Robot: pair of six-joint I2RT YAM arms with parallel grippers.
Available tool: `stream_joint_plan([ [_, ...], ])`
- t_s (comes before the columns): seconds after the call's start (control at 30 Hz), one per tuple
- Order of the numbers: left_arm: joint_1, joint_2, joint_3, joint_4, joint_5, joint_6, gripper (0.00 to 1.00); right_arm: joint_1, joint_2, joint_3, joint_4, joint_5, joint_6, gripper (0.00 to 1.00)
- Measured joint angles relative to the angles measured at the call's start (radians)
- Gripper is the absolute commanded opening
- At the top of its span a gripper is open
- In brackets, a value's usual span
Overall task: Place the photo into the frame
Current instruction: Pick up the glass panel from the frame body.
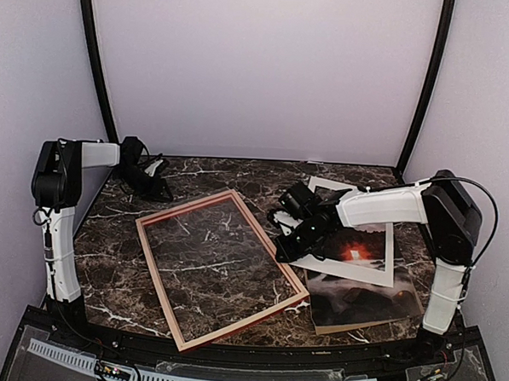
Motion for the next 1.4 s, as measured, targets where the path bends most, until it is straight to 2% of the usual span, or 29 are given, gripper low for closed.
stream_joint_plan([
  [0.17, 0.006, 0.000, 0.005, -0.022, 0.016, 0.003, 0.66, -0.001, 0.000, 0.000, 0.000, -0.001, 0.000, 0.04],
  [0.4, 0.015, 0.008, 0.005, -0.040, 0.077, 0.014, 0.67, -0.004, -0.001, -0.004, 0.005, -0.009, 0.002, 0.04],
  [0.7, 0.017, 0.038, 0.005, -0.066, 0.140, 0.039, 0.48, -0.004, -0.006, -0.015, 0.019, -0.013, 0.004, 0.04],
  [0.87, 0.017, 0.047, 0.005, -0.080, 0.156, 0.049, 0.34, -0.005, -0.008, -0.020, 0.026, -0.014, 0.005, 0.04],
  [1.27, 0.021, 0.051, 0.013, -0.095, 0.190, 0.058, 0.15, -0.005, -0.008, -0.020, 0.026, -0.016, 0.008, 0.04],
  [1.4, 0.021, 0.051, 0.020, -0.104, 0.200, 0.057, 0.06, -0.005, -0.009, -0.023, 0.030, -0.016, 0.008, 0.04],
])
